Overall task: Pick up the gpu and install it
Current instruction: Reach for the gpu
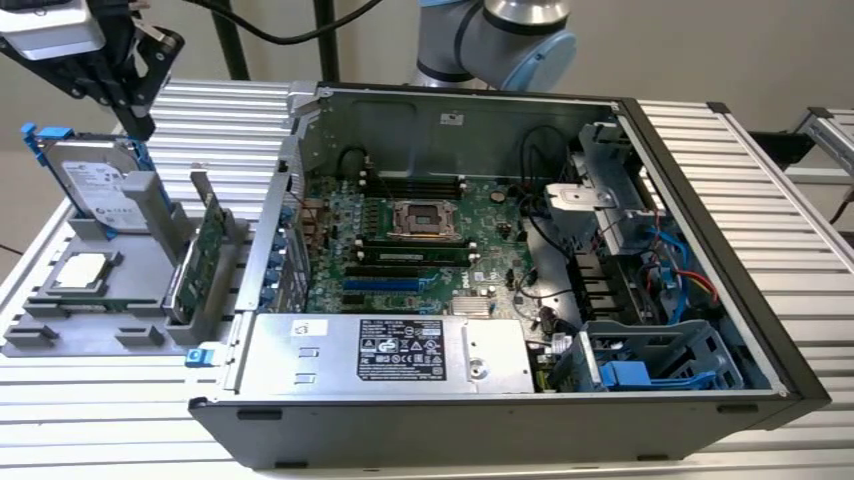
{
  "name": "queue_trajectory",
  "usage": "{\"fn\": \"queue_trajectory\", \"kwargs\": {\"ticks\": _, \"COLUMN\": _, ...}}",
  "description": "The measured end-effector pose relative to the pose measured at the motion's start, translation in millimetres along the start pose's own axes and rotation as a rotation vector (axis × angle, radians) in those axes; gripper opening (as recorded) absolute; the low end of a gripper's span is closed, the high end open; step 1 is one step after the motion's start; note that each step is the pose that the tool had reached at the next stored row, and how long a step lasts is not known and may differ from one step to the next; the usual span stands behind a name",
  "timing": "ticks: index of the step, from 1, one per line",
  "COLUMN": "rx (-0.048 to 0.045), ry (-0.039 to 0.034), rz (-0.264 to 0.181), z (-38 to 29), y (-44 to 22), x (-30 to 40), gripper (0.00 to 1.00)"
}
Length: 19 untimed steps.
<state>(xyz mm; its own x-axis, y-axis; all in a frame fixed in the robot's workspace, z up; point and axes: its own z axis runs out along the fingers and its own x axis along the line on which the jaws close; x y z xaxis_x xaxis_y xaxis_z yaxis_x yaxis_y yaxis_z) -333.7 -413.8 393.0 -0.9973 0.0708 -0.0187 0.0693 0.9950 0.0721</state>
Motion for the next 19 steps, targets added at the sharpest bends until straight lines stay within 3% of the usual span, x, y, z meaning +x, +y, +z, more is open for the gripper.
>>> {"fn": "queue_trajectory", "kwargs": {"ticks": 11, "rx": -0.0016, "ry": 0.0004, "rz": -0.005, "z": -1.4, "y": -19.7, "x": -0.4, "gripper": 0.0}}
{"fn": "queue_trajectory", "kwargs": {"ticks": 19, "rx": -0.0028, "ry": 0.0009, "rz": -0.009, "z": -2.1, "y": -29.2, "x": 0.8, "gripper": 0.0}}
